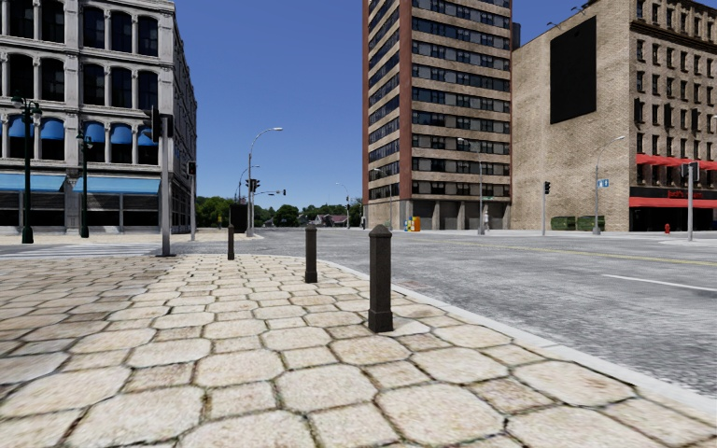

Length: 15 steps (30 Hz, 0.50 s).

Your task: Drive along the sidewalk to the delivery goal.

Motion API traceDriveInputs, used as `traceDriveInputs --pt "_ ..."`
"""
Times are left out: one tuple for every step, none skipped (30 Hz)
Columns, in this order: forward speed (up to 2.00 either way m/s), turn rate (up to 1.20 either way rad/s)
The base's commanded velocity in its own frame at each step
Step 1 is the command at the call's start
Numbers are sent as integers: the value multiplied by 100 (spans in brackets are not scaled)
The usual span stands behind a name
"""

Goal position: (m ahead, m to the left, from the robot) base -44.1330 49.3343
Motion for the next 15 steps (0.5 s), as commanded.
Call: traceDriveInputs --pt "0 0" --pt "0 0" --pt "0 0" --pt "0 0" --pt "0 0" --pt "0 0" --pt "0 0" --pt "0 0" --pt "0 0" --pt "0 0" --pt "0 0" --pt "0 0" --pt "0 0" --pt "0 0" --pt "0 0"
